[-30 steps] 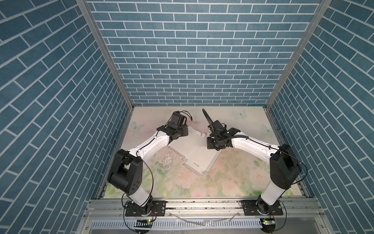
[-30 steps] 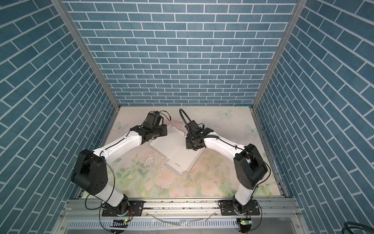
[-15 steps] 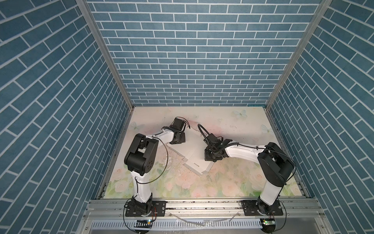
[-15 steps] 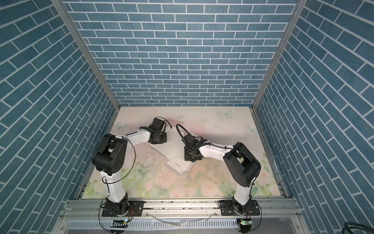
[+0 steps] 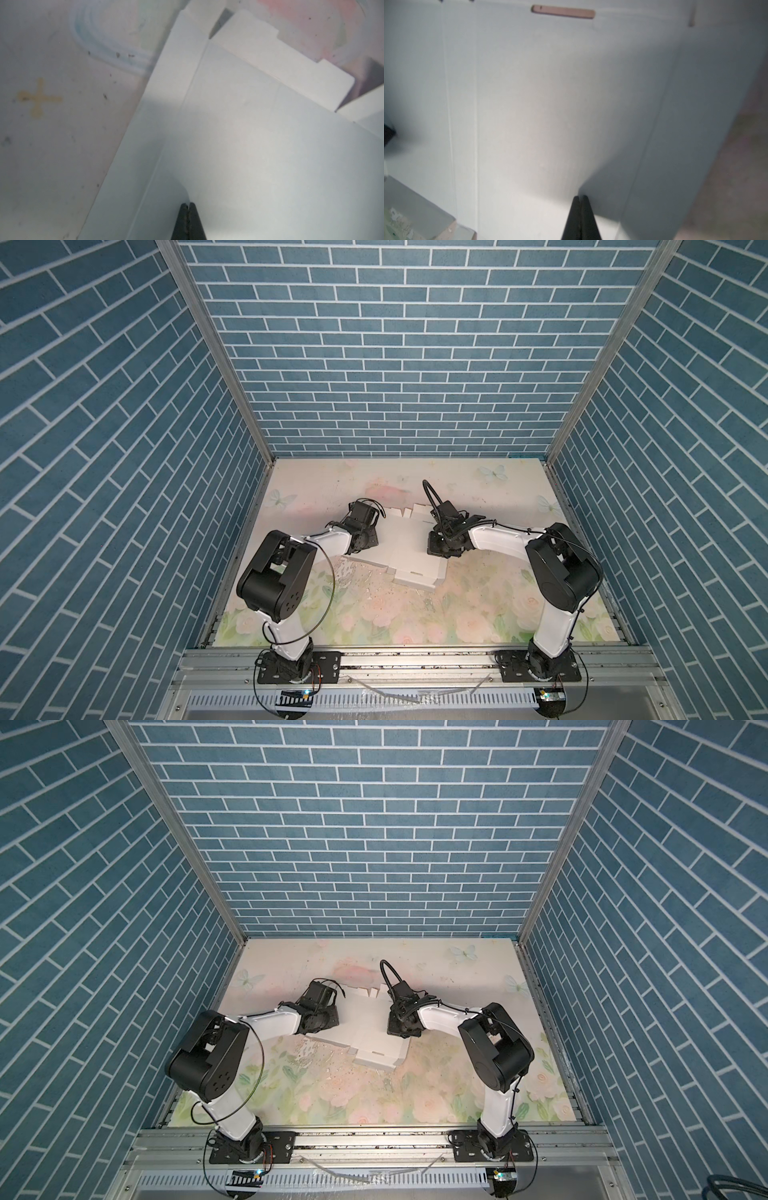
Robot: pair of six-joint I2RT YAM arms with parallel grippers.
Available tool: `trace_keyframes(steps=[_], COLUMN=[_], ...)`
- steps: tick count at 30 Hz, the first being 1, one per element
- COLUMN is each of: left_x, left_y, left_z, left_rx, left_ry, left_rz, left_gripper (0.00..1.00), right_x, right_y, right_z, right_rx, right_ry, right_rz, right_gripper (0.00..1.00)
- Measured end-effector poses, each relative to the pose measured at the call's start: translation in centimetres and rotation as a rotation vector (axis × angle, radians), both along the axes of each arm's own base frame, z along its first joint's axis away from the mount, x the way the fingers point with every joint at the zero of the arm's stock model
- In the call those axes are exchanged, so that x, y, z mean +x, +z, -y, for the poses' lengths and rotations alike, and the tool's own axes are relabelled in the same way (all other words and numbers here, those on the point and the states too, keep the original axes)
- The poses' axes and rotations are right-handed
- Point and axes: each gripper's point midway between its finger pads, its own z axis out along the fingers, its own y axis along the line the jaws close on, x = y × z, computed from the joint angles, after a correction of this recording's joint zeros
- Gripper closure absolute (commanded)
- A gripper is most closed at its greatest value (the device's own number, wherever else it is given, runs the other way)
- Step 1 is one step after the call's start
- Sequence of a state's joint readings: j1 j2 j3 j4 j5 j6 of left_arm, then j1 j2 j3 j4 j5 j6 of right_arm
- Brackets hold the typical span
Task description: Fold the paper box
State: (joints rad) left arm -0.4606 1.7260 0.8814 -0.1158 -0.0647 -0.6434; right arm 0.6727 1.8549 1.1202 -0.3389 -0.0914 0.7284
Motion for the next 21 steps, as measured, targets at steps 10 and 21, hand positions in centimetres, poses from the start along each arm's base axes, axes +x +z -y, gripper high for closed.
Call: trace_keyframes(steps=[10, 21], left_x=[-5.9, -8.3], left_y=[0.0, 2.6], left_z=[5.2, 8.4], left_rx=[-0.072, -0.132], left_ry=[-0.072, -0.178], left_rz=[-0.004, -0.039], left_gripper=[1.0, 1.0], right_x=[6.9, 10.1], right_y=[0.3, 1.9], right_z=[1.2, 0.2], right_rx=[-0.063, -0.05], right_ry=[-0.009, 0.036], right_rz=[0.037, 0.097], right_gripper=[1.0, 0.92])
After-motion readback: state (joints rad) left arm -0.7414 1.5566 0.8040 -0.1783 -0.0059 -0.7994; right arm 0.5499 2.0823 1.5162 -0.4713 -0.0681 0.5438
